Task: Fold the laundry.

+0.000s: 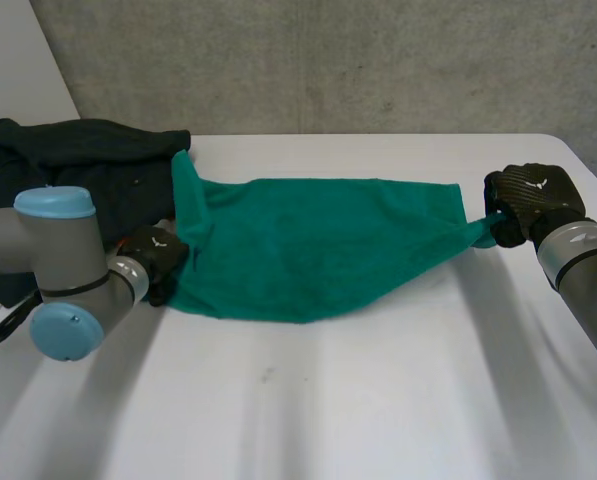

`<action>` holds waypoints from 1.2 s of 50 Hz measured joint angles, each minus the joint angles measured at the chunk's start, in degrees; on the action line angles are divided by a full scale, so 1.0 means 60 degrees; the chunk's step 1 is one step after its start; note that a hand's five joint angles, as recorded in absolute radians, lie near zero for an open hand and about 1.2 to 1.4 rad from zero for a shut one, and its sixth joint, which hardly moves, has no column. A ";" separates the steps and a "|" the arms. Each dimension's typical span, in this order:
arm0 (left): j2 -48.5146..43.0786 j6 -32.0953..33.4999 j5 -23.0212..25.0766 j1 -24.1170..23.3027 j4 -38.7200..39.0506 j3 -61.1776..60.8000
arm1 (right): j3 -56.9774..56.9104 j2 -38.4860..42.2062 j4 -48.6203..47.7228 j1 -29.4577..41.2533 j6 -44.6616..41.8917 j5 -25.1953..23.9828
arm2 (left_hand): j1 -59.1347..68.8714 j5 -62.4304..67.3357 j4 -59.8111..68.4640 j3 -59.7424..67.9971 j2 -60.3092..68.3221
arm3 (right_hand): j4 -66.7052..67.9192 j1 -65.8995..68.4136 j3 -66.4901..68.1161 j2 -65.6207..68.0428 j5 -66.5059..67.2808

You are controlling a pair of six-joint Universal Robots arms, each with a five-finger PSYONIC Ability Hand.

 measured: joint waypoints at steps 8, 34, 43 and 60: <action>0.0685 -0.0031 -0.0050 0.0098 -0.0048 -0.0290 | 0.0012 -0.0096 0.0040 -0.0009 -0.0025 -0.0008 | 0.0000 0.0000 0.0005 0.0005 0.0015 | 0.0000 0.0000 0.0000 0.0000 0.0002; 0.1249 -0.0326 0.0253 0.0335 -0.0121 -0.0967 | 0.0067 -0.0057 0.0061 0.0005 -0.0177 -0.0098 | -0.5871 -0.3169 -0.6206 -0.6019 -0.6099 | 0.0000 0.0000 0.0000 0.0000 0.0000; 0.0829 -0.0295 0.0216 0.0282 -0.0120 -0.0672 | 0.0066 0.0050 0.0066 0.0026 -0.0206 -0.0097 | -0.6230 -0.3623 -0.6661 -0.6432 -0.6545 | 0.0000 0.0000 0.0000 0.0000 0.0000; -0.0187 -0.0284 0.0054 -0.0062 -0.0155 0.0610 | 0.0067 0.0170 0.0060 0.0075 -0.0337 -0.0097 | -0.2408 0.0215 -0.2762 -0.2688 -0.2711 | 0.0000 0.0000 0.0000 0.0000 0.0001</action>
